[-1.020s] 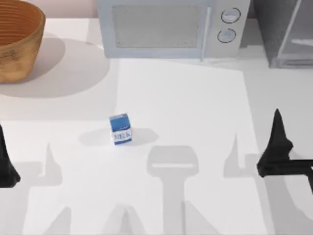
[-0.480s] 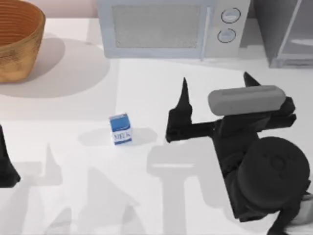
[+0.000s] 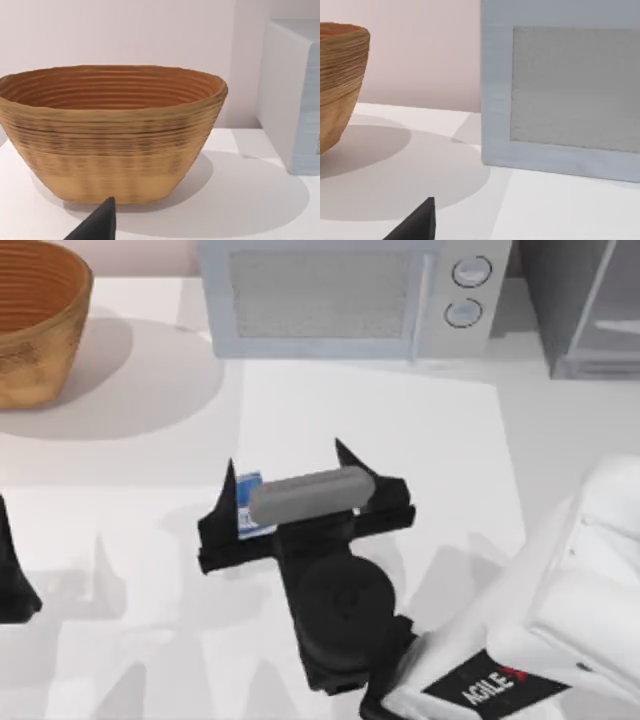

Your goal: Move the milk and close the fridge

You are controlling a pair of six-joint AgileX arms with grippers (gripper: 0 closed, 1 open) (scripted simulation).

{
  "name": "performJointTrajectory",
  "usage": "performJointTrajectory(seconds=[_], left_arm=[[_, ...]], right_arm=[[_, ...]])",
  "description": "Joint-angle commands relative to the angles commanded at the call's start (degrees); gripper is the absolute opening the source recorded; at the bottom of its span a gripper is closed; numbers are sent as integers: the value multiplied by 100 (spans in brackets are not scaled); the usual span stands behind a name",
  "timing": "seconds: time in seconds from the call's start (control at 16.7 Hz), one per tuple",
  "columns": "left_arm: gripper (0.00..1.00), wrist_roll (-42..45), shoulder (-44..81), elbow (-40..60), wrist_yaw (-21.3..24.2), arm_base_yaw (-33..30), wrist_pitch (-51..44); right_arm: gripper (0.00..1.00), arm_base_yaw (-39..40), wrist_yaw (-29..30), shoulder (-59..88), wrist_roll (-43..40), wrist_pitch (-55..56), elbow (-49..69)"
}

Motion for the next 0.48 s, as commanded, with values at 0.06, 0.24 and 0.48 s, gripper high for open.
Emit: performJointTrajectory(seconds=[0.06,0.24,0.48], left_arm=[[100,0,0,0,0,0,0],[100,0,0,0,0,0,0],[100,0,0,0,0,0,0]], right_arm=[[100,31,-19,366,6,137,201],[100,103,-61,1214,26,452,662],[100,136,-79,1595,37,591,866]])
